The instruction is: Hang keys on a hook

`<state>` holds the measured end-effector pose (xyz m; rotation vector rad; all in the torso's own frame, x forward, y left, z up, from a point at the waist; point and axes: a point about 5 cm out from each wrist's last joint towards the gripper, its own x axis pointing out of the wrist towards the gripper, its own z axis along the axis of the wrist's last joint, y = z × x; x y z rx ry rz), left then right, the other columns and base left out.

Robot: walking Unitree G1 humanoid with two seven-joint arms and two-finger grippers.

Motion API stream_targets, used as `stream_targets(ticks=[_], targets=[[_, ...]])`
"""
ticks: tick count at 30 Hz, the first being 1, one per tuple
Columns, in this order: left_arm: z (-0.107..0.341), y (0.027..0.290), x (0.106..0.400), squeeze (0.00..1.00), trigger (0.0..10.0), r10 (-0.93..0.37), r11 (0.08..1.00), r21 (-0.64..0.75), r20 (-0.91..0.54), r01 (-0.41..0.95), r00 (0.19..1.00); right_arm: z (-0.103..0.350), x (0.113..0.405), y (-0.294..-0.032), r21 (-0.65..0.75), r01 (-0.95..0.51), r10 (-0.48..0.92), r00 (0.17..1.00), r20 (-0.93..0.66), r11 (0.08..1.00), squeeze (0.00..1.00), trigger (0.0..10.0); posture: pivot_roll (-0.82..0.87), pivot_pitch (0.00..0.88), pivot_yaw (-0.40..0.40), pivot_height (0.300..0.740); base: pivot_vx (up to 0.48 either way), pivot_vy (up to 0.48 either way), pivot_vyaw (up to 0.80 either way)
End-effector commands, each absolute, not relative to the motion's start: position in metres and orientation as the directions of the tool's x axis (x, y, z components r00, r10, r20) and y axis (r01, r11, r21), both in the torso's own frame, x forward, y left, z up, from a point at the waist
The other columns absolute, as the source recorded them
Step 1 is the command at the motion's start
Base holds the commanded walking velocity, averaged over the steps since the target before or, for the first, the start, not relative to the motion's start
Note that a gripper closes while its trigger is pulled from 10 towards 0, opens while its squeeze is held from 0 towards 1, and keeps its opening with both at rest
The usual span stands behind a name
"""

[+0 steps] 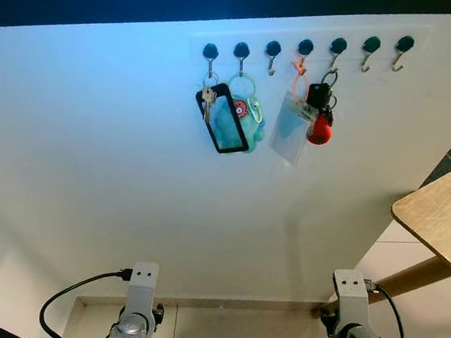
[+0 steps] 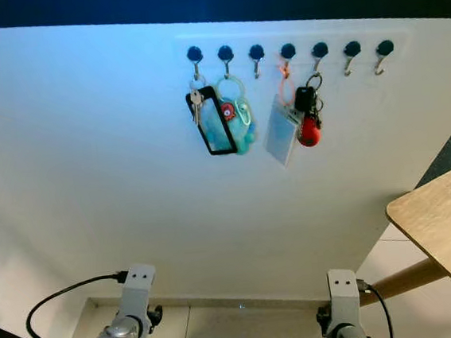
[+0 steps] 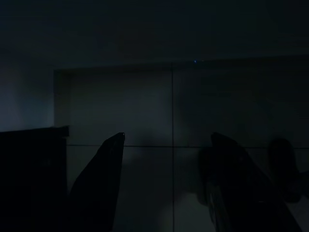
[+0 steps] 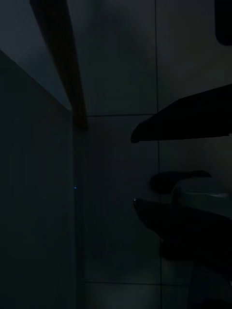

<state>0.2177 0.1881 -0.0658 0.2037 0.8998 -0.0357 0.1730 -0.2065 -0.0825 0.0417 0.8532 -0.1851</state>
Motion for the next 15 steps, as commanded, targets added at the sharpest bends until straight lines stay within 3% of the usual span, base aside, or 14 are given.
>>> stream_targets(ticks=[1,8,15], targets=[[-0.071,0.185,0.209,0.0,10.0,0.038,0.976,0.158,-0.805,0.152,0.592,-0.085,0.167,-0.207,-0.034,0.213,-0.163,0.626,-0.762,0.977,0.0,10.0,0.02,0.0,0.013,0.74,0.0,0.0,0.0],[-0.067,0.181,0.218,0.0,10.0,0.037,0.982,0.142,-0.787,0.122,0.616,-0.091,0.155,-0.202,-0.039,0.173,-0.138,0.608,-0.782,0.984,0.0,10.0,0.03,0.0,-0.009,0.74,0.0,0.0,0.0],[-0.066,0.177,0.219,0.0,10.0,0.023,0.979,0.142,-0.785,0.143,0.619,-0.089,0.161,-0.201,-0.038,0.17,-0.136,0.614,-0.778,0.985,0.0,10.0,0.03,0.0,0.006,0.74,0.0,0.0,0.0]])
